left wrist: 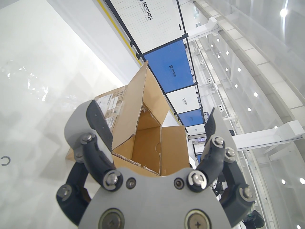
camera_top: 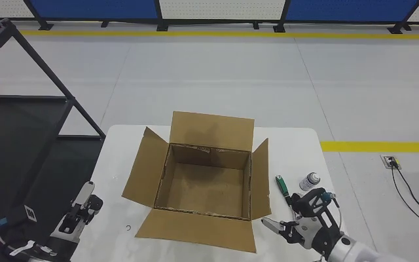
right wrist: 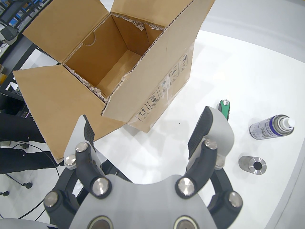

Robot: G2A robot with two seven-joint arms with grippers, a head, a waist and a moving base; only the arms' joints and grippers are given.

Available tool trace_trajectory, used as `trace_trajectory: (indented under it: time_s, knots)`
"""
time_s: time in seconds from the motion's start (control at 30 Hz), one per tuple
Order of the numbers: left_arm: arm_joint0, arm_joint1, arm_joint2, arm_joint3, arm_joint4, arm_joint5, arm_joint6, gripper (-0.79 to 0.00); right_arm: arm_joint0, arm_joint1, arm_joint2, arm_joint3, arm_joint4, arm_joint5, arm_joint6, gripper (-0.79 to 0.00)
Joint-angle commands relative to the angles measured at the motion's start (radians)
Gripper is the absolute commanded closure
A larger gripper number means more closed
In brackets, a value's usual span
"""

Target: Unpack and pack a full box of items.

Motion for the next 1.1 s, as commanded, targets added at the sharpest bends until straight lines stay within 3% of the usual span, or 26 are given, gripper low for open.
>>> trace_trajectory:
  time_s: [0.0,0.27,0.7,1.07]
  knots:
    - [0.005,-0.001,-0.003,0.002,-0.003,-0.006,0.003,-0.785,0.004,0.002,-0.005,0.000,-0.010,0.021,-0.011,-0.785]
    - [0.027,-0.004,-0.012,0.004,-0.017,-0.028,0.010,-0.785,0.021,0.015,-0.030,0.000,-0.084,0.096,-0.042,-0.785]
    - [0.035,-0.006,-0.014,0.004,-0.021,-0.035,0.010,-0.785,0.042,0.035,-0.027,0.000,-0.065,0.144,-0.052,-0.785]
    - [0.022,-0.006,-0.009,0.011,-0.020,-0.033,0.001,-0.785,-0.025,0.057,0.246,0.000,0.088,0.136,-0.108,-0.785]
